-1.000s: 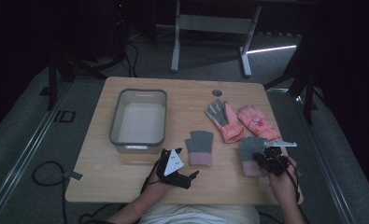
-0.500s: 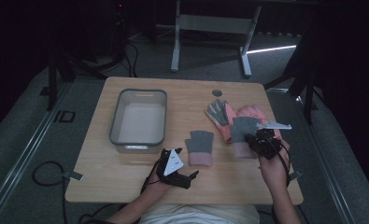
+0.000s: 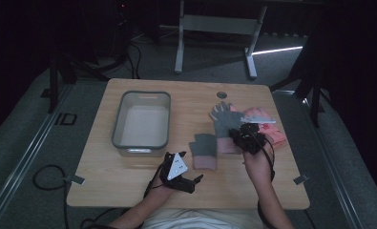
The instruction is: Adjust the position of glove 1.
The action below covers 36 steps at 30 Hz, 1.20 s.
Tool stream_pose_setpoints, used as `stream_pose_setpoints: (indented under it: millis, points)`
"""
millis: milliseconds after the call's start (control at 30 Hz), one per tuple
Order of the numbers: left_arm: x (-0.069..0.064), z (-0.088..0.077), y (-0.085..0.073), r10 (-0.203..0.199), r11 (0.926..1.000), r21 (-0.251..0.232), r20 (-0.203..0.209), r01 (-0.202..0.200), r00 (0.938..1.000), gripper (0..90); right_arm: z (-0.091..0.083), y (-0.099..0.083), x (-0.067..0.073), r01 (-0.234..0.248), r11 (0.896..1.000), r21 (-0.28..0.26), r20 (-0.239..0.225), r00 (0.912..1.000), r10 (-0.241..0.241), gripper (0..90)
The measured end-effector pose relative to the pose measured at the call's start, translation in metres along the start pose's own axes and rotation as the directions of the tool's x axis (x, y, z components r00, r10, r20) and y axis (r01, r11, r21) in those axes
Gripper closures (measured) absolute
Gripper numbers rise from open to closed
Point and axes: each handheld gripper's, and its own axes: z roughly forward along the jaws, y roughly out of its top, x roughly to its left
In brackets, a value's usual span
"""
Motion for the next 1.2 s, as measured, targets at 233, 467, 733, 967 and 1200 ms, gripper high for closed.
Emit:
stream_pose_setpoints:
  millis: [233,467,733,967,1200]
  points:
    - [0.000,0.000,0.000,-0.001,1.0000,0.000,0.002,0.001,1.0000,0.0,0.024,-0.003,0.023,-0.004,1.000,0.028,-0.029,0.9996,0.005,85.5]
    - [0.000,0.000,0.000,-0.004,1.0000,-0.002,0.001,0.004,1.0000,0.0,0.046,-0.016,0.035,-0.030,0.998,0.060,-0.041,0.9986,0.032,85.5]
    - [0.000,0.000,0.000,-0.002,1.0000,-0.003,0.003,0.002,1.0000,0.0,0.070,-0.029,0.049,-0.036,0.992,0.122,-0.035,0.9985,0.041,85.4]
    - [0.000,0.000,0.000,-0.001,1.0000,-0.003,0.005,0.001,1.0000,0.0,0.078,-0.039,0.048,-0.048,0.987,0.152,-0.032,0.9980,0.054,85.1]
    - [0.000,0.000,0.000,0.000,1.0000,-0.002,0.005,0.000,1.0000,0.0,0.084,-0.045,0.048,-0.058,0.983,0.177,-0.023,0.9978,0.063,84.6]
